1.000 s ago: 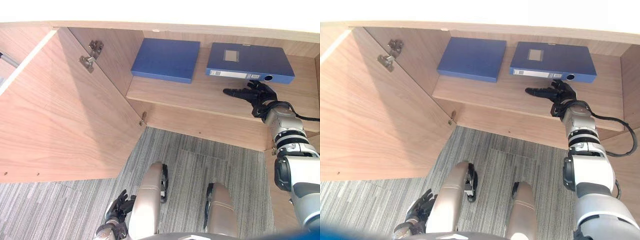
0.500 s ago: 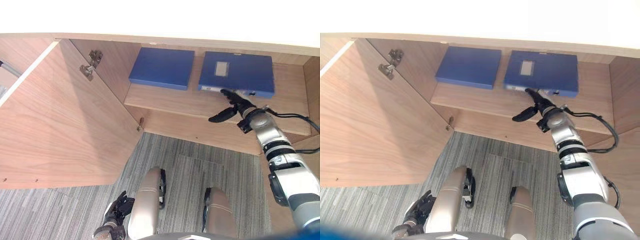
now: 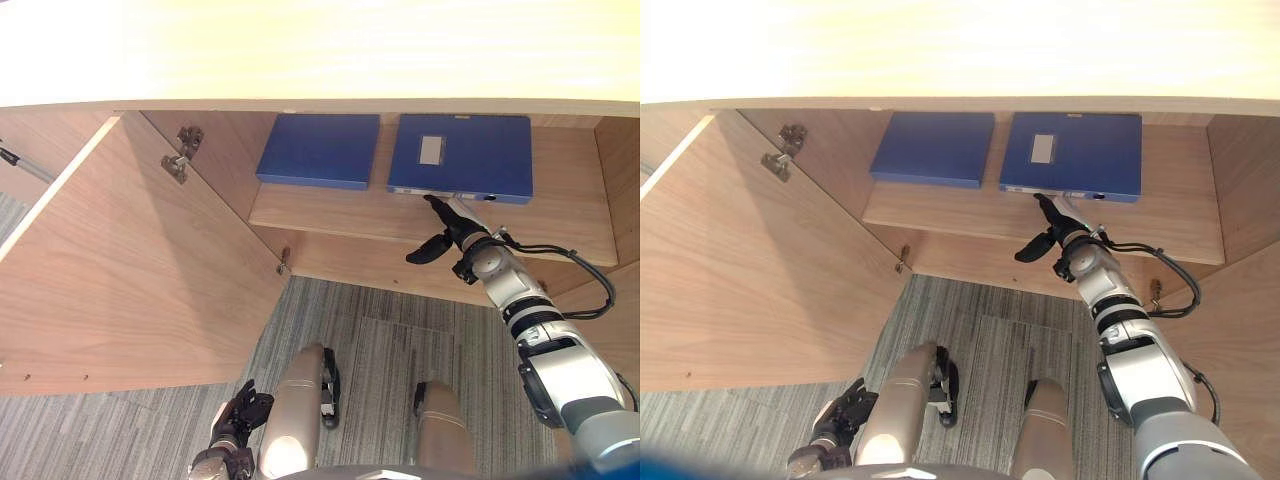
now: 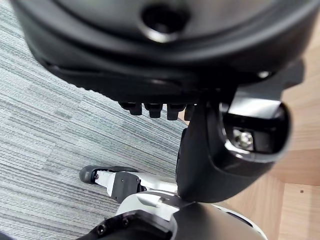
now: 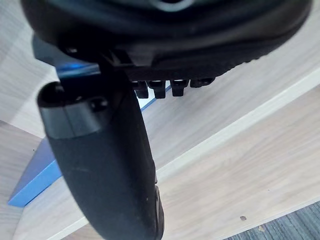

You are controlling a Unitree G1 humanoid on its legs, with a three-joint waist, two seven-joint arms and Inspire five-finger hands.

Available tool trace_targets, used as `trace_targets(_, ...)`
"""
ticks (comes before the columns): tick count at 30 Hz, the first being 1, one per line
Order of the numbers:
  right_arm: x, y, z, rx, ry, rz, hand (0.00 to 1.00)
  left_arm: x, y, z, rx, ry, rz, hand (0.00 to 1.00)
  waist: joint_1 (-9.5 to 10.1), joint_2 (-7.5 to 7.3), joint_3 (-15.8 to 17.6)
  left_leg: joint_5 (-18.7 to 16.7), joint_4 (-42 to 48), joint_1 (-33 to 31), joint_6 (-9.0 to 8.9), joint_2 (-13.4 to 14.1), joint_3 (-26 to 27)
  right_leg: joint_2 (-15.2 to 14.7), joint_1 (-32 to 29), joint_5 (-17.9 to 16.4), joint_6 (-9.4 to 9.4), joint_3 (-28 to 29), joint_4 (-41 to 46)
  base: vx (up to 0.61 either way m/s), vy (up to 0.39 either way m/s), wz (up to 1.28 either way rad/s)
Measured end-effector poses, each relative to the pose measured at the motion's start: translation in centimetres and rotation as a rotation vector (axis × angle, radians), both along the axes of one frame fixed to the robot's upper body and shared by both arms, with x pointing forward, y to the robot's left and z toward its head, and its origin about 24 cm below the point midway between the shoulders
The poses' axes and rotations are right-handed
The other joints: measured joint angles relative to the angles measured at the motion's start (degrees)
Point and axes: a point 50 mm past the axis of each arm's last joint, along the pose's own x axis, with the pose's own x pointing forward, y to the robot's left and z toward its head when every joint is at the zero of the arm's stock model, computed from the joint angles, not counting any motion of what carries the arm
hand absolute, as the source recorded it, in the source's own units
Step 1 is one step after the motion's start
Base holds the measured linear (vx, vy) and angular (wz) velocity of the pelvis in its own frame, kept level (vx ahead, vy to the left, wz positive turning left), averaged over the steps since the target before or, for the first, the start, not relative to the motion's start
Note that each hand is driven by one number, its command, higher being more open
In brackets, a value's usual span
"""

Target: Walk over to the cabinet, pick up the folder, carry it to the office cabinet, place the folder inside the office cabinet, then close the office cabinet door

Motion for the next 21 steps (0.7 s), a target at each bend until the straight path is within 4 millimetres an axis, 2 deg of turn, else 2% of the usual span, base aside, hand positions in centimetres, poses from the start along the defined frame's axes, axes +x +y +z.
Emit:
trace_targets(3, -0.4, 0.4, -1.1, 0.002, 0.030, 0.000, 1.00, 0.3, -0.1, -0.1, 0.012, 0.003, -0.005, 1.00, -0.28, 0.04, 0.0, 2.8, -6.1, 2.9, 0.07, 0.1, 0.1, 0.2, 3.0, 3.4, -0.52, -1.5, -6.7, 0.02, 0.022, -0.03)
trace_targets(4, -0.9, 1.0, -2.4, -0.036, 0.064, 0.016, 1.00, 0.3, -0.2, -0.1, 0.019, -0.001, -0.012, 1.00, -0.49, -0.01, 0.0, 5.0, -11.2, 5.7, -0.20, 0.2, 0.2, 0.4, 5.9, 6.2, -0.85, -2.9, -12.2, 0.06, 0.033, -0.04)
trace_targets(5, -1.1, 1.2, -2.9, -0.047, 0.078, 0.024, 1.00, 0.4, -0.2, 0.0, 0.025, -0.004, -0.016, 1.00, -0.51, -0.04, 0.0, 5.8, -13.2, 6.9, -0.24, 0.2, 0.4, 0.5, 7.1, 7.3, -1.06, -3.4, -14.4, 0.08, 0.033, -0.11)
trace_targets(8, -2.7, 3.7, -5.4, 0.002, 0.123, 0.071, 1.00, 0.6, -0.1, 0.1, 0.049, -0.014, -0.007, 1.00, -1.43, -0.39, 0.1, 9.6, -22.8, 13.9, -0.78, 1.5, 1.8, 2.0, 14.0, 12.8, -1.88, -5.4, -25.8, 0.05, -0.007, -0.22)
trace_targets(9, -3.1, 4.3, -5.9, 0.021, 0.124, 0.084, 1.00, 0.7, -0.1, 0.1, 0.054, -0.017, -0.005, 1.00, -1.57, -0.51, 0.0, 10.1, -24.4, 15.3, -0.97, 1.8, 2.1, 2.4, 15.3, 13.8, -2.01, -5.5, -27.7, 0.09, -0.050, -0.40)
trace_targets(11, -4.6, 6.7, -7.1, 0.104, 0.119, 0.129, 1.00, 0.7, 0.0, 0.2, 0.070, -0.029, -0.010, 1.00, -2.25, -0.86, -0.1, 10.9, -27.8, 20.1, -1.12, 4.2, 3.2, 5.3, 19.9, 17.4, -2.63, -4.7, -34.6, 0.08, -0.060, -0.61)
trace_targets(12, -4.9, 7.4, -7.3, 0.138, 0.115, 0.132, 1.00, 0.7, 0.1, 0.2, 0.077, -0.032, -0.010, 1.00, -2.41, -1.24, -0.4, 10.9, -27.8, 20.6, -1.11, 4.8, 2.9, 6.2, 20.2, 18.2, -2.97, -3.9, -35.6, 0.06, -0.075, -0.88)
trace_targets(14, -6.2, 9.5, -8.3, 0.304, 0.115, 0.112, 1.00, 0.2, 0.8, 0.0, 0.092, -0.019, 0.006, 1.00, -2.65, -3.66, -2.5, 10.9, -28.6, 22.0, -1.11, 4.2, -5.4, 9.4, 21.1, 20.9, -3.69, 0.3, -39.0, 0.06, -0.081, -1.05)
trace_targets(15, -6.6, 9.8, -8.6, 0.342, 0.114, 0.100, 1.00, 0.0, 1.1, -0.2, 0.097, -0.009, 0.018, 1.00, -3.02, -4.21, -3.0, 10.9, -29.3, 22.6, -1.11, 3.9, -7.7, 10.0, 21.4, 21.7, -3.81, 1.3, -40.2, 0.05, -0.036, -1.00)
trace_targets(17, -9.1, 9.4, -10.1, 0.481, 0.109, 0.009, 1.00, -1.2, 1.6, -0.9, 0.118, 0.054, 0.042, 1.00, -4.78, -6.17, -5.8, 10.8, -34.4, 26.0, -1.66, 2.7, -12.3, 11.1, 21.8, 24.4, -3.51, 5.8, -44.0, 0.03, 0.037, -1.03)
trace_targets(19, -11.1, 8.0, -11.4, 0.555, 0.112, -0.101, 1.00, -1.4, 1.6, -1.1, 0.151, 0.077, 0.011, 1.00, -5.98, -6.44, -7.0, 10.7, -38.1, 29.2, -3.28, 2.4, -11.7, 11.4, 21.8, 26.3, -2.25, 10.1, -46.0, 0.03, 0.102, -1.08)
trace_targets(20, -11.8, 7.4, -12.0, 0.569, 0.118, -0.142, 1.00, -1.4, 1.5, -1.1, 0.156, 0.078, 0.001, 1.00, -6.57, -6.37, -7.2, 10.7, -39.1, 30.0, -3.30, 2.2, -10.9, 11.4, 21.8, 27.0, -1.82, 11.2, -46.7, 0.00, 0.191, -1.14)
trace_targets(21, -13.3, 6.0, -13.1, 0.589, 0.140, -0.222, 1.00, -1.2, 1.3, -1.1, 0.157, 0.077, -0.016, 1.00, -7.79, -6.12, -7.8, 10.8, -40.9, 31.7, -3.35, 1.8, -8.7, 11.3, 21.8, 28.2, -0.78, 13.5, -47.7, -0.04, 0.210, -1.15)
